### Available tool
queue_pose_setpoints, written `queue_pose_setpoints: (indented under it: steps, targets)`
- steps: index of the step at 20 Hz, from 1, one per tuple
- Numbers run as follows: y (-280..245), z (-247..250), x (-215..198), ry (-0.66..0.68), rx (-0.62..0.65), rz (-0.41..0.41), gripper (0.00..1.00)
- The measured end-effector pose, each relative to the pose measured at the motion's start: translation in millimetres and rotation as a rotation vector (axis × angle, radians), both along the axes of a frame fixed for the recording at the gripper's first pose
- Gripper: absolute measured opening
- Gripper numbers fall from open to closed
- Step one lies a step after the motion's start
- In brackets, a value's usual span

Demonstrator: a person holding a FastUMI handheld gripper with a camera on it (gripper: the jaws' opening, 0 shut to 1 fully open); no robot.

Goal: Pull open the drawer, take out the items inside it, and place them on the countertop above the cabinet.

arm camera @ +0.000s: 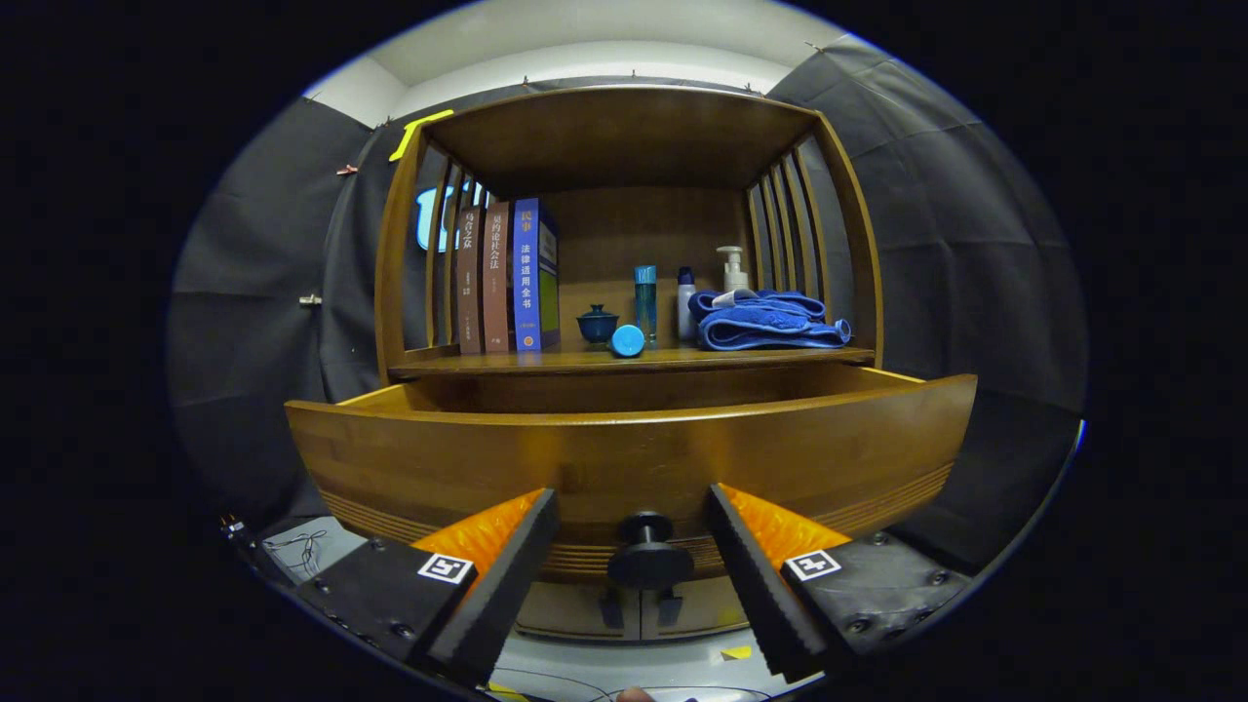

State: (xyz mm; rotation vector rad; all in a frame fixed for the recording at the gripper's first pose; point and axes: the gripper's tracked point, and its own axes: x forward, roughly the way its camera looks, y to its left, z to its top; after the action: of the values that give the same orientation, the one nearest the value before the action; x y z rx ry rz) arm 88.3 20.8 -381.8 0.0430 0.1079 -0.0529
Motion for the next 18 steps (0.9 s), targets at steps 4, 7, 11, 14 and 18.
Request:
queue_pose_setpoints:
  steps: [4, 7, 11, 14, 18]
  targets:
    - [0.1, -0.4, 23.5, -0.006, 0.005, -0.001, 1.00]
    - [-0.3, 0.2, 39.6, -0.010, 0.001, 0.002, 1.00]
    - [-1.7, -1.2, 64.3, 0.009, -0.003, 0.003, 1.00]
    - [-2.2, -2.2, 81.9, 0.022, -0.011, 0.006, 1.00]
    - [-3.0, -4.3, 101.9, 0.040, -0.041, 0.006, 1.00]
